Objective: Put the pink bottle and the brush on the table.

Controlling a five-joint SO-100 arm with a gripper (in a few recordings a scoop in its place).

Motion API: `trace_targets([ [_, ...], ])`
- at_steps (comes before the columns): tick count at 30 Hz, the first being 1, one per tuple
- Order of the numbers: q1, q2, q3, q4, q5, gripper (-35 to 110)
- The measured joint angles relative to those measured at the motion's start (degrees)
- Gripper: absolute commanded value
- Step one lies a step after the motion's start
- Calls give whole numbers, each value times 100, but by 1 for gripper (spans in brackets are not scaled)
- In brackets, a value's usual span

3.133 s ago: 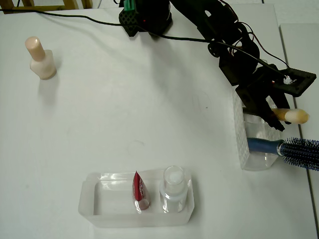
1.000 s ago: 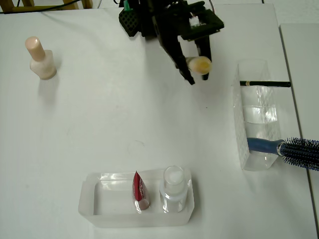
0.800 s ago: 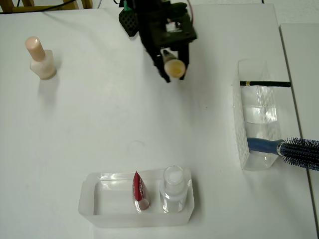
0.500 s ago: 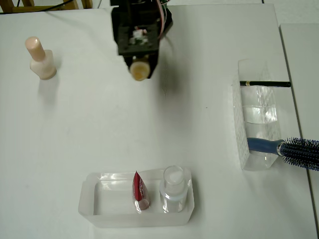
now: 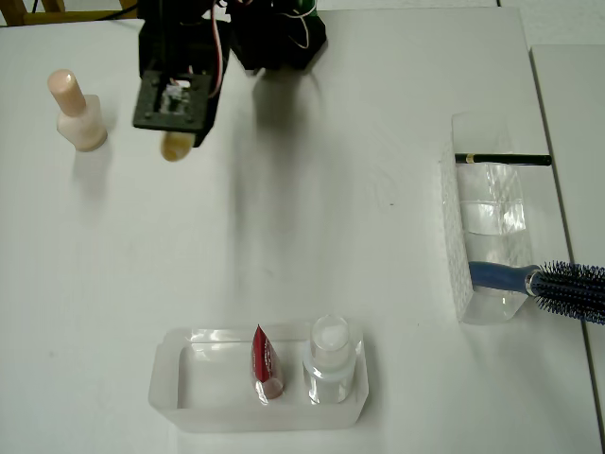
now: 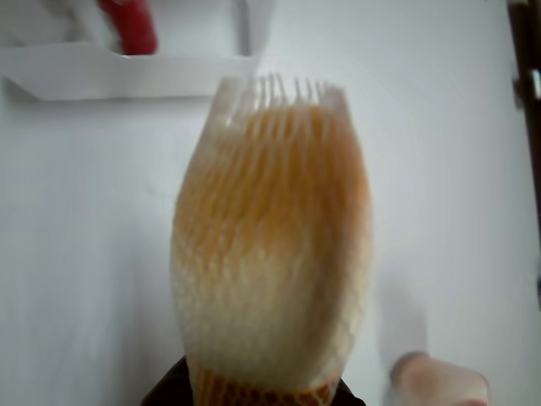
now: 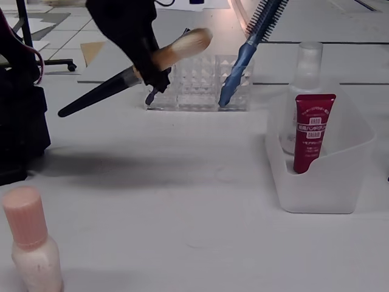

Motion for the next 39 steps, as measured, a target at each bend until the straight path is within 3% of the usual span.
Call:
trace_targets([
  [6,712,229,791,-272,-492,0],
  [28,1986,237,3331,-2962,-2435,0],
  [39,2294,237,4245,-3577,-2593,0],
])
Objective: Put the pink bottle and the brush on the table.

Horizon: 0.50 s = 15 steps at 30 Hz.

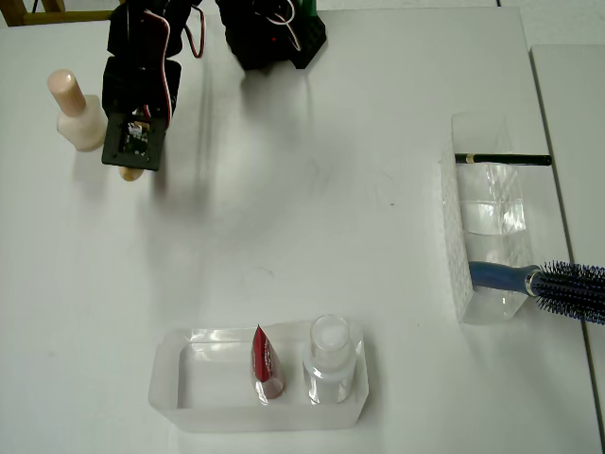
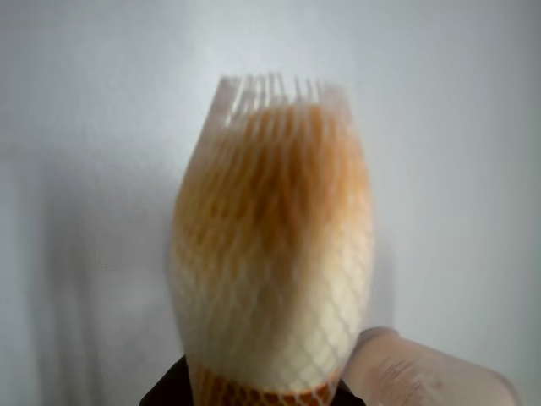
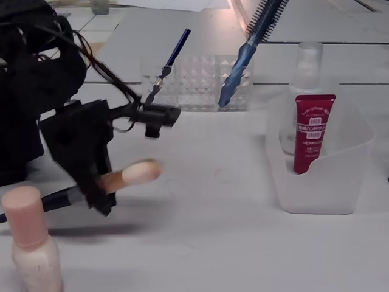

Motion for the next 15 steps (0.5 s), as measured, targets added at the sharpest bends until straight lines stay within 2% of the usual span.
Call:
trace_targets([
  [15,-18,-475,176,-606,0,0],
])
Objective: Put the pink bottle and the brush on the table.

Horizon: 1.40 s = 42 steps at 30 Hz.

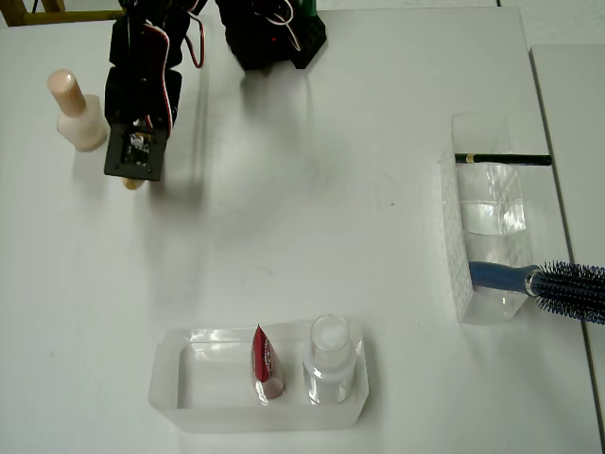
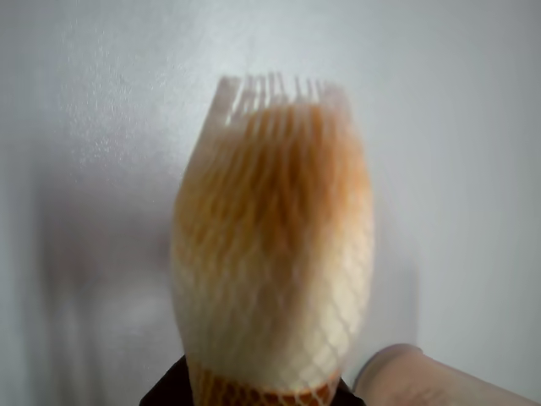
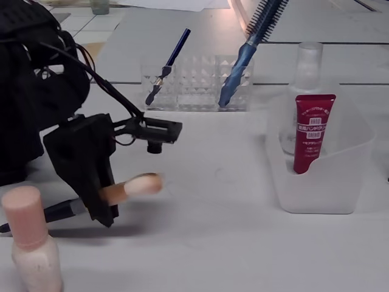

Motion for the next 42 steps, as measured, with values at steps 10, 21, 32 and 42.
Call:
trace_targets([
  [10,9,-677,-9,-835,0,0],
  [21,9,-1204,-18,-1151,0,0],
  [32,18,-1758,-510,-1125,0,0],
  [42,18,-1793,-580,-1011,62,13],
])
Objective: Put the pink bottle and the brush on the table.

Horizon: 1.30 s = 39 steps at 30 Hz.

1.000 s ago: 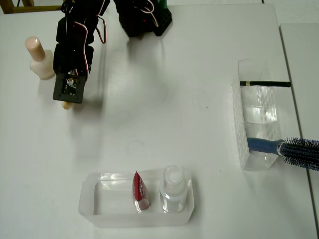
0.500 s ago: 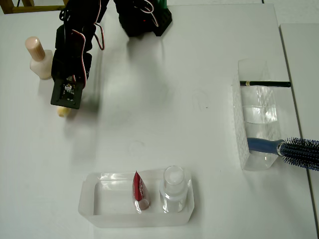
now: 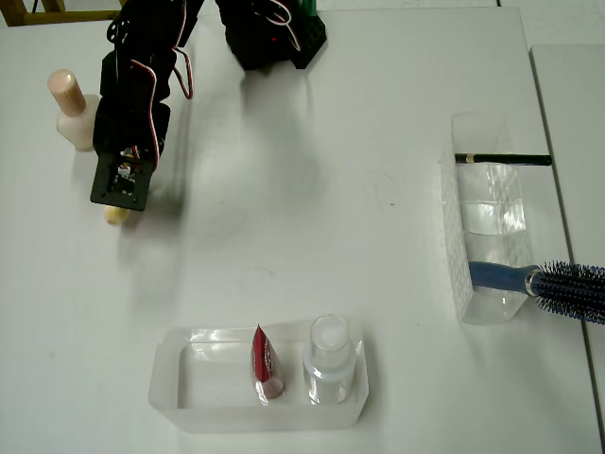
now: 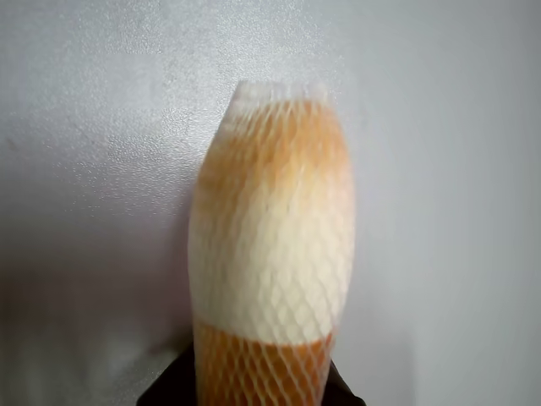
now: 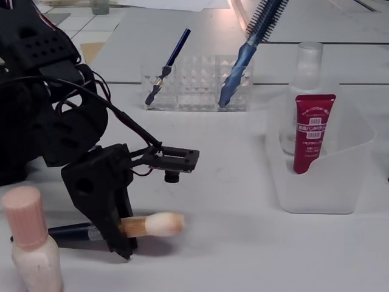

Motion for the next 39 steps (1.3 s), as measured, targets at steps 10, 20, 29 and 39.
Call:
trace_targets([
  [10,9,26,-35,-79,0,22],
  [20,9,26,-114,-62,0,36],
  [29,0,220,-176,378,97,47],
  [39,0,448,-475,773,88,53],
])
